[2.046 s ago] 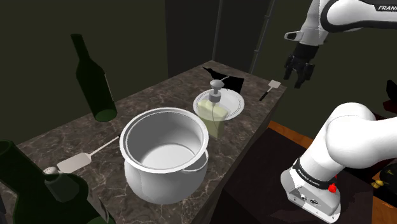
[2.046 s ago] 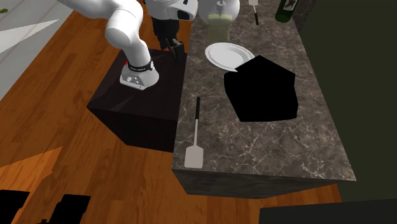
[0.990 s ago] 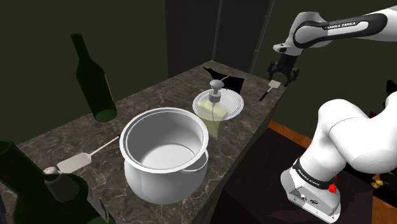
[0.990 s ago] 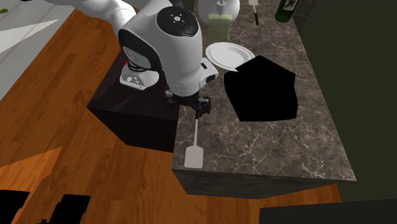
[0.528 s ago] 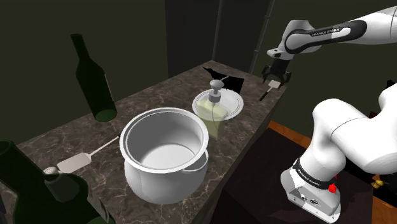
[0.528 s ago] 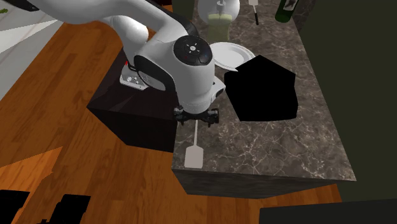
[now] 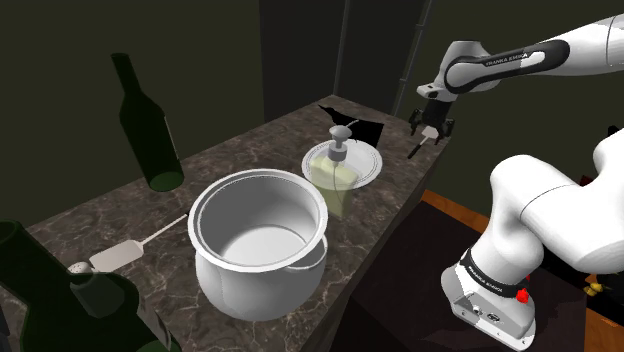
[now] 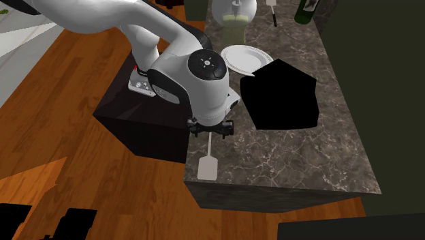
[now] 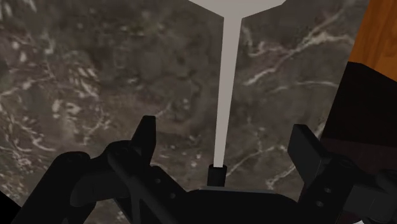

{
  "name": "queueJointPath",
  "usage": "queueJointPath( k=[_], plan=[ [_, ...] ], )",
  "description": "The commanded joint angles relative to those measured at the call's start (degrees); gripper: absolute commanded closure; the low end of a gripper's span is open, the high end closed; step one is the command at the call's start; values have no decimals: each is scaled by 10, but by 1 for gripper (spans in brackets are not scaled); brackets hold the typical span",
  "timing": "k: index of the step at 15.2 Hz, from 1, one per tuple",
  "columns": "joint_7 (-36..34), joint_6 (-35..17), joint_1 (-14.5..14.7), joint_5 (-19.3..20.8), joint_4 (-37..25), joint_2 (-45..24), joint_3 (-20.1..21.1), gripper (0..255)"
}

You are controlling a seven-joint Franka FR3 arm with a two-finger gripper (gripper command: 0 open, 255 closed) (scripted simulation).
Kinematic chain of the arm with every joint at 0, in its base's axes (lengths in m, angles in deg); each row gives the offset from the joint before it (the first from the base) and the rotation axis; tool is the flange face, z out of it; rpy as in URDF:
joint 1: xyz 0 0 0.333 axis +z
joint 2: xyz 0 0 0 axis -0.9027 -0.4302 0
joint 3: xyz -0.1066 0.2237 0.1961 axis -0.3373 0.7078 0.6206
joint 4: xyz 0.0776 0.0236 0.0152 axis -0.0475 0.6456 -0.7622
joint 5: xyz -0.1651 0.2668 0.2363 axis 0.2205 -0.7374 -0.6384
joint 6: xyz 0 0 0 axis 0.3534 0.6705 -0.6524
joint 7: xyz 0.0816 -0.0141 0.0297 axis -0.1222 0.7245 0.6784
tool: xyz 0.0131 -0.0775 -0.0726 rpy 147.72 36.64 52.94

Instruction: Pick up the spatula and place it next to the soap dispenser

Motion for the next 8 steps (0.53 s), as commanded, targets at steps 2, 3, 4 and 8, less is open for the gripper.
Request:
queueJointPath(
  k=[2, 3, 4, 8],
  plan=[
    [0, 0, 0, 0, 0, 0, -1, 0],
    [0, 0, 0, 0, 0, 0, 0, 0],
    [0, 0, 0, 0, 0, 0, 0, 255],
    [0, 0, 0, 0, 0, 0, 0, 255]
  ],
)
